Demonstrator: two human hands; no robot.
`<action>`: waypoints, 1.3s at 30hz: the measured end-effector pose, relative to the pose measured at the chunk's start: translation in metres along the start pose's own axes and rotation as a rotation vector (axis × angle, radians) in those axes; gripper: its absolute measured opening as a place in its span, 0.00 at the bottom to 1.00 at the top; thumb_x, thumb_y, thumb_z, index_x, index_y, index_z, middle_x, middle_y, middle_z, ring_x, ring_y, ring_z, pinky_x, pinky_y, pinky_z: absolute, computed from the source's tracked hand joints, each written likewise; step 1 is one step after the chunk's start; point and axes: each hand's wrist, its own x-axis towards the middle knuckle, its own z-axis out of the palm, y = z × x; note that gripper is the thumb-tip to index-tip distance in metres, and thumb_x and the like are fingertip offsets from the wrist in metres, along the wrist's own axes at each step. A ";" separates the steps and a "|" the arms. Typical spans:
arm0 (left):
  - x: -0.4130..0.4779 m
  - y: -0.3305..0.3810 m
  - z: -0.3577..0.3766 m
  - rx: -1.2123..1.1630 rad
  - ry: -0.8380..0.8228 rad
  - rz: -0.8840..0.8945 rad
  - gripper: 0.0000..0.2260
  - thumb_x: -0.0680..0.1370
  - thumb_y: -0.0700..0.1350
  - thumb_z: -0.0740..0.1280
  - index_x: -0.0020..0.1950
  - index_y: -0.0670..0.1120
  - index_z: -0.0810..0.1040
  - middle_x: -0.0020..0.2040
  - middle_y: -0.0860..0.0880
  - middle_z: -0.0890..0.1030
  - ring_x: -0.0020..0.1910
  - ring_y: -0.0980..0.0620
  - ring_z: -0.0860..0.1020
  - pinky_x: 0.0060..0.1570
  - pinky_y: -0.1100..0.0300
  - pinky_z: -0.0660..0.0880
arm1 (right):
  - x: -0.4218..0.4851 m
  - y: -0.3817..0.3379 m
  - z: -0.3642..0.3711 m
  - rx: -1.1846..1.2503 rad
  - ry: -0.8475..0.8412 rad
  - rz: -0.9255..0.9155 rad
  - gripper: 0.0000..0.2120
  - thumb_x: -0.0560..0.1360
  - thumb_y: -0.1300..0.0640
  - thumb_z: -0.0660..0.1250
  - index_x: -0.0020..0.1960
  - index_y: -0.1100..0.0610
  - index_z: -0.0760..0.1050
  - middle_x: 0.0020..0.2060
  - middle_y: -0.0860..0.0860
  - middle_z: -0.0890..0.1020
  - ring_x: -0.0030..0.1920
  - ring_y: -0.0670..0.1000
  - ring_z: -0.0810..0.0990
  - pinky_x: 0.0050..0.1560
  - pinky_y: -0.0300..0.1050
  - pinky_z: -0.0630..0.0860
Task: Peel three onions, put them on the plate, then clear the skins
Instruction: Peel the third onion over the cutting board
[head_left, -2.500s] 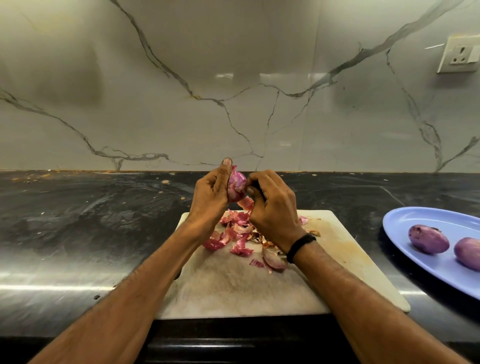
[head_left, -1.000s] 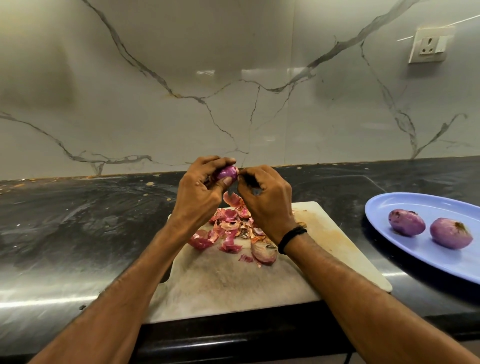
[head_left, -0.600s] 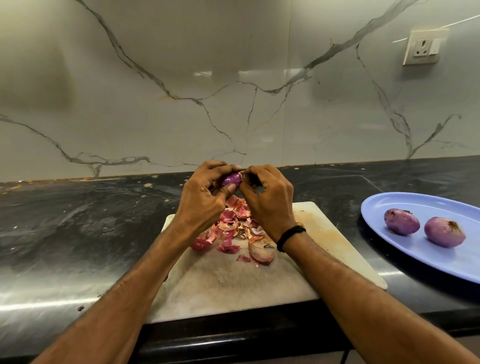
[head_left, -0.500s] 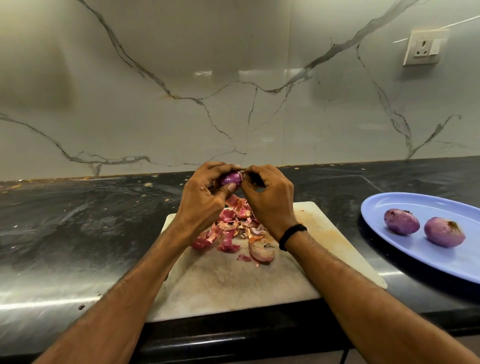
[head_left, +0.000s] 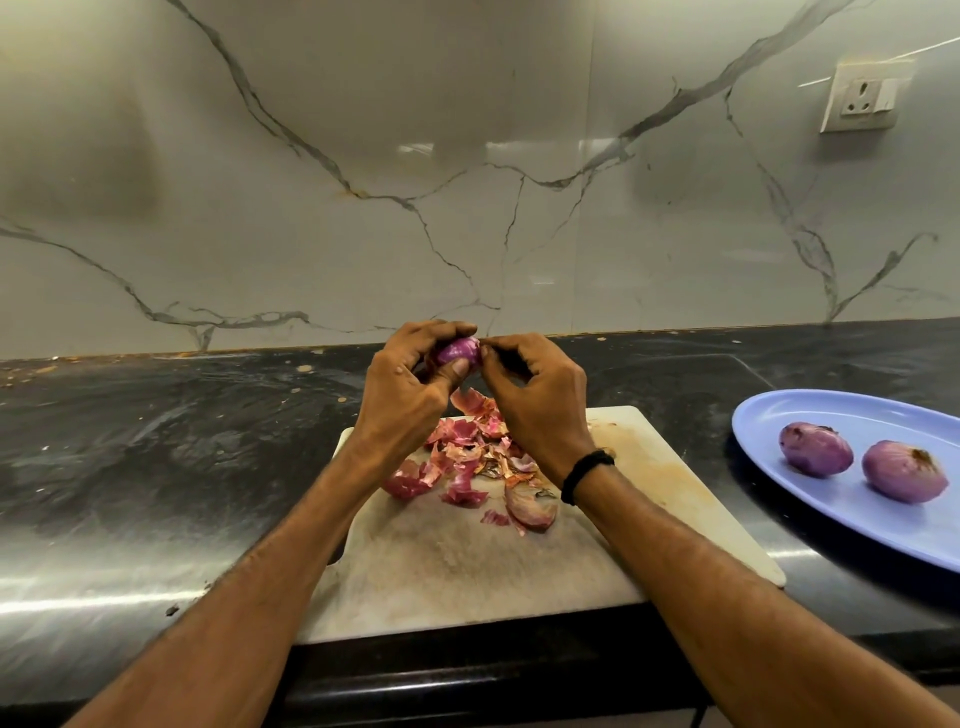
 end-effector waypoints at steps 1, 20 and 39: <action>0.000 -0.001 0.000 0.012 -0.001 0.003 0.16 0.77 0.35 0.71 0.63 0.48 0.79 0.62 0.46 0.79 0.63 0.52 0.78 0.63 0.65 0.75 | 0.000 0.000 0.000 -0.001 0.005 -0.004 0.07 0.76 0.59 0.71 0.52 0.61 0.81 0.45 0.53 0.83 0.45 0.47 0.80 0.49 0.34 0.78; -0.001 0.003 0.004 -0.227 0.003 -0.128 0.15 0.79 0.34 0.69 0.63 0.47 0.80 0.62 0.49 0.81 0.61 0.51 0.80 0.59 0.61 0.79 | 0.006 -0.006 -0.004 0.076 0.001 0.238 0.06 0.74 0.59 0.73 0.49 0.58 0.78 0.44 0.51 0.82 0.43 0.46 0.81 0.45 0.30 0.78; -0.003 0.003 0.005 -0.331 0.039 -0.150 0.14 0.80 0.32 0.65 0.62 0.46 0.79 0.59 0.50 0.81 0.57 0.57 0.81 0.54 0.64 0.78 | 0.006 -0.012 -0.003 0.532 -0.146 0.518 0.14 0.75 0.56 0.70 0.57 0.61 0.79 0.49 0.54 0.84 0.50 0.50 0.84 0.52 0.48 0.82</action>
